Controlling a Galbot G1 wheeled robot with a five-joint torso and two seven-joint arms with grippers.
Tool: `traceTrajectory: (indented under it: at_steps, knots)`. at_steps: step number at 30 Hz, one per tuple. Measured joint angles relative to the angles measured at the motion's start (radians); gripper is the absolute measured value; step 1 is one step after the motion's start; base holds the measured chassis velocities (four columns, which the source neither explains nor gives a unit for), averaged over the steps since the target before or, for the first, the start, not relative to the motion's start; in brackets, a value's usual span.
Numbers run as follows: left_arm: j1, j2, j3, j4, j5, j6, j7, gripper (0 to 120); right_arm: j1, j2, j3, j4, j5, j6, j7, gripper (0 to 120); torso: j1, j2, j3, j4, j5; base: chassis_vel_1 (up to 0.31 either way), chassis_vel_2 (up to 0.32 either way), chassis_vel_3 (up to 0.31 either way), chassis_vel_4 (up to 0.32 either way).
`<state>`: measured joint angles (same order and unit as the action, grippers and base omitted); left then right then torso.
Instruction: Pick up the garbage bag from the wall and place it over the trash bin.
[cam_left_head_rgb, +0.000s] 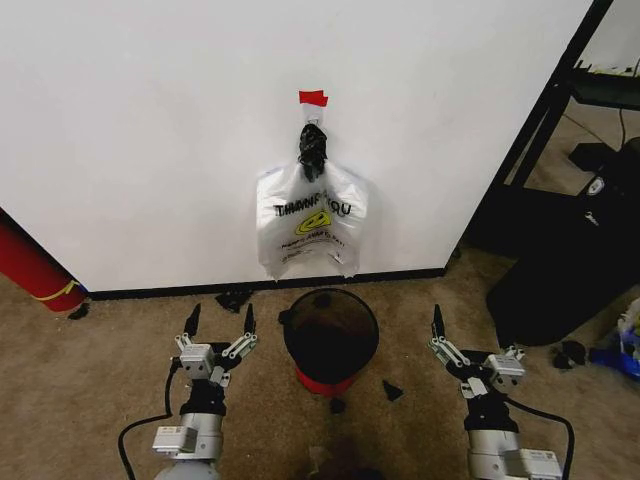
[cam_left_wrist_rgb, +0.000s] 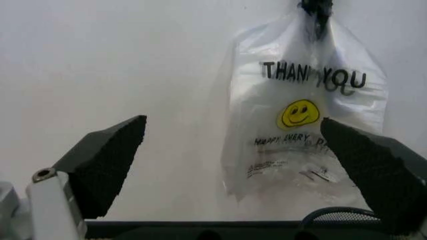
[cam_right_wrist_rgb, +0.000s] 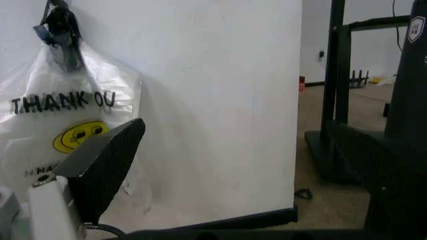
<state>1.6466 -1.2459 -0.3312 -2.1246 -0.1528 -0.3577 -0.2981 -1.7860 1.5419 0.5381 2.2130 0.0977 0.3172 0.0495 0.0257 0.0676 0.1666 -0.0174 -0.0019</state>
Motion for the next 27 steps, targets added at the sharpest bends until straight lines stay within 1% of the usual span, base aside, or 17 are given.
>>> traceTrajectory:
  at_steps: [11,15,20,23,24,25,27]
  knots:
    - [0.013,-0.007,-0.005,-0.002,0.013,-0.003,-0.001,100,0.023,-0.018,-0.009,-0.031,0.012,0.001,-0.002,100,0.0,0.0,0.0,0.0,0.0,0.0,0.0,0.0,0.0]
    - [0.029,-0.009,-0.002,-0.019,0.012,-0.003,-0.001,100,0.023,-0.02,-0.012,-0.032,0.013,0.001,-0.002,100,0.0,0.0,0.0,0.0,0.0001,0.0,0.0,0.0,0.0]
    - [0.026,-0.011,-0.011,-0.016,0.012,-0.004,-0.002,100,0.024,-0.028,-0.012,-0.027,0.016,-0.003,-0.002,100,0.0,0.0,0.0,-0.0001,0.0,0.0,0.0,0.0,0.0]
    - [0.021,-0.005,-0.019,-0.012,0.01,-0.004,-0.003,100,0.047,-0.054,-0.02,-0.028,0.069,-0.025,-0.003,100,0.0,0.0,0.0,-0.0002,-0.0001,0.0,0.0,0.0,0.0]
    - [0.024,-0.003,-0.022,-0.013,0.011,-0.002,-0.003,100,0.067,-0.084,-0.027,-0.036,0.123,-0.043,-0.007,100,0.0,0.0,0.0,-0.0002,0.0,0.0,0.0,0.0,0.0]
    - [0.024,-0.003,-0.022,-0.013,0.011,-0.002,-0.003,100,0.067,-0.084,-0.027,-0.036,0.123,-0.043,-0.007,100,0.0,0.0,0.0,-0.0002,0.0,0.0,0.0,0.0,0.0]
    - [0.032,-0.003,-0.027,-0.013,0.012,-0.002,-0.004,100,0.092,-0.118,-0.031,-0.049,0.17,-0.055,-0.018,100,0.0,0.0,0.0,-0.0003,0.0,0.0,0.0,0.0,0.0]
